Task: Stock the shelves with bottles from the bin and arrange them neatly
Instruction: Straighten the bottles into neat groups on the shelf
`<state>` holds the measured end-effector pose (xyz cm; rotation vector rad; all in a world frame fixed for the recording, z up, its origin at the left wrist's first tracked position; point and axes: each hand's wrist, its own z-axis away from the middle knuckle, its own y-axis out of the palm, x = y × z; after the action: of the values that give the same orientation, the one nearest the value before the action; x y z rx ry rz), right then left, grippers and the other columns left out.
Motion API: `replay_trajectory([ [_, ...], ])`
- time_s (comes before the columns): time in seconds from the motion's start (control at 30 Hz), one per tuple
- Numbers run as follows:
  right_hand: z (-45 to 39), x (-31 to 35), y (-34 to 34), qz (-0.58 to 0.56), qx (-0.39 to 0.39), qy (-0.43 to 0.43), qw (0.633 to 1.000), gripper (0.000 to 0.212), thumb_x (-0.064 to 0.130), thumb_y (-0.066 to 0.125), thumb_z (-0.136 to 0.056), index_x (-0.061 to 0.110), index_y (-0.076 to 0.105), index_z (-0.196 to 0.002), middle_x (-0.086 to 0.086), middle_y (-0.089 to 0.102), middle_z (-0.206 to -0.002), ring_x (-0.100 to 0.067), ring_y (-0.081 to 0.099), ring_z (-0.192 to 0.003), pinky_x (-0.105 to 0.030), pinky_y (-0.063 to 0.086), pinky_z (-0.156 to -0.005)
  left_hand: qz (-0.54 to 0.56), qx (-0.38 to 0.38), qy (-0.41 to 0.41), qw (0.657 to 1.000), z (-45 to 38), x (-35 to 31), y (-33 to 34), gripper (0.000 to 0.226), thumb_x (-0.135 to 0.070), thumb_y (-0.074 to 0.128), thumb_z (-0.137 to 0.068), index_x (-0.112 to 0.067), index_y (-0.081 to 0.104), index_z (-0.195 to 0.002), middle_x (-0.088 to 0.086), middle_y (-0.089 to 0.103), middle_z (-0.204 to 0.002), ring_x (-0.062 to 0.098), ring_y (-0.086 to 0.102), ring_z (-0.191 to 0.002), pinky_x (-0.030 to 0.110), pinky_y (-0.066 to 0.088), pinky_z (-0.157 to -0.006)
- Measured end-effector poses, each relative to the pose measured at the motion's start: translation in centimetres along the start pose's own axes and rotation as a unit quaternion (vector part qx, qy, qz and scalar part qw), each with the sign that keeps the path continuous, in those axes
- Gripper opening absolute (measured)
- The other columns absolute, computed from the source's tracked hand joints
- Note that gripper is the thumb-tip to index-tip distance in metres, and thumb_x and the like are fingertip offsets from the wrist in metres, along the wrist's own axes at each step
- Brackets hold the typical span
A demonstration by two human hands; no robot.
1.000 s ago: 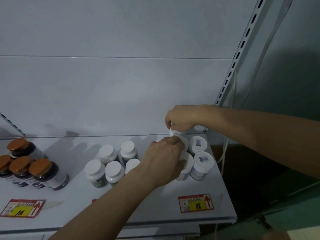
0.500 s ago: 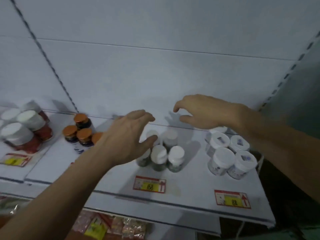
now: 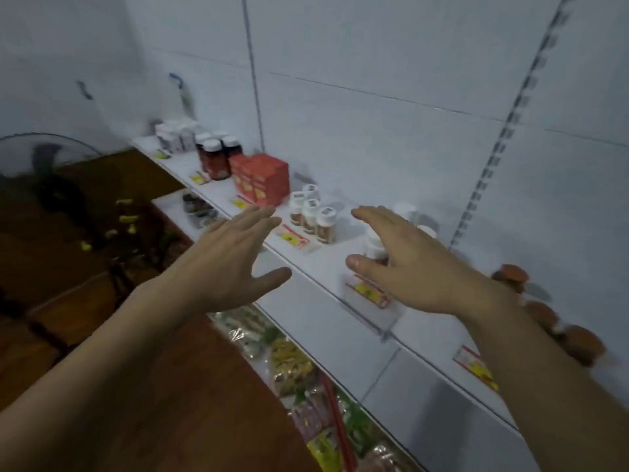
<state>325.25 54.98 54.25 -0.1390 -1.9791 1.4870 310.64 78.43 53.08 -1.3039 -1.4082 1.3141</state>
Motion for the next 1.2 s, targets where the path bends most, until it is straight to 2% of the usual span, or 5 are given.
replay_trajectory([
  [0.13, -8.7, 6.6, 4.0, -0.016, 0.027, -0.061, 0.998, 0.071, 0.05, 0.057, -0.097, 0.029, 0.026, -0.158, 0.011, 0.03, -0.161, -0.005, 0.031, -0.143, -0.016, 0.024, -0.104, -0.008, -0.015, -0.098, 0.995, 3.6, 9.1, -2.0, 0.086, -0.075, 0.041, -0.09, -0.028, 0.018, -0.158, -0.007, 0.013, -0.167, 0.013, 0.012, -0.153, 0.042, 0.022, -0.122],
  [0.4, -25.9, 16.0, 10.5, 0.027, 0.125, -0.177, 0.976, 0.075, 0.052, 0.056, -0.098, 0.027, 0.022, -0.16, 0.009, 0.025, -0.165, -0.011, 0.028, -0.148, -0.029, 0.025, -0.116, -0.015, -0.014, -0.231, 0.973, 3.7, 24.5, -4.6, 0.082, -0.064, 0.049, -0.093, -0.025, 0.019, -0.158, -0.006, 0.017, -0.166, 0.014, 0.017, -0.152, 0.037, 0.022, -0.12],
  [0.63, -46.7, 18.9, 13.1, 0.119, 0.123, -0.235, 0.957, 0.069, 0.048, 0.056, -0.099, 0.025, 0.029, -0.157, 0.002, 0.044, -0.155, -0.014, 0.047, -0.134, -0.018, 0.028, -0.095, -0.083, 0.032, -0.252, 0.964, -4.6, 40.6, -5.9, 0.083, -0.064, 0.047, -0.095, -0.024, 0.013, -0.159, -0.003, 0.011, -0.168, 0.016, 0.011, -0.154, 0.045, 0.022, -0.123],
  [0.8, -61.8, 20.9, 12.6, 0.176, 0.129, -0.248, 0.944, 0.072, 0.052, 0.053, -0.099, 0.02, 0.027, -0.158, 0.002, 0.03, -0.164, -0.018, 0.034, -0.146, -0.029, 0.027, -0.116, -0.127, 0.068, -0.267, 0.953, -12.1, 52.9, -9.2, 0.085, -0.066, 0.042, -0.096, -0.022, 0.007, -0.16, -0.002, 0.005, -0.169, 0.017, 0.007, -0.154, 0.044, 0.017, -0.124],
  [1.2, -87.5, 26.6, 15.7, 0.204, 0.145, -0.246, 0.936, 0.069, 0.052, 0.05, -0.101, 0.02, 0.027, -0.158, 0.004, 0.031, -0.163, -0.017, 0.033, -0.148, -0.034, 0.028, -0.12, -0.113, 0.034, -0.248, 0.962, -25.3, 75.0, -12.6, 0.08, -0.06, 0.042, -0.098, -0.022, 0.009, -0.16, -0.002, 0.007, -0.168, 0.016, 0.012, -0.154, 0.039, 0.015, -0.124],
])
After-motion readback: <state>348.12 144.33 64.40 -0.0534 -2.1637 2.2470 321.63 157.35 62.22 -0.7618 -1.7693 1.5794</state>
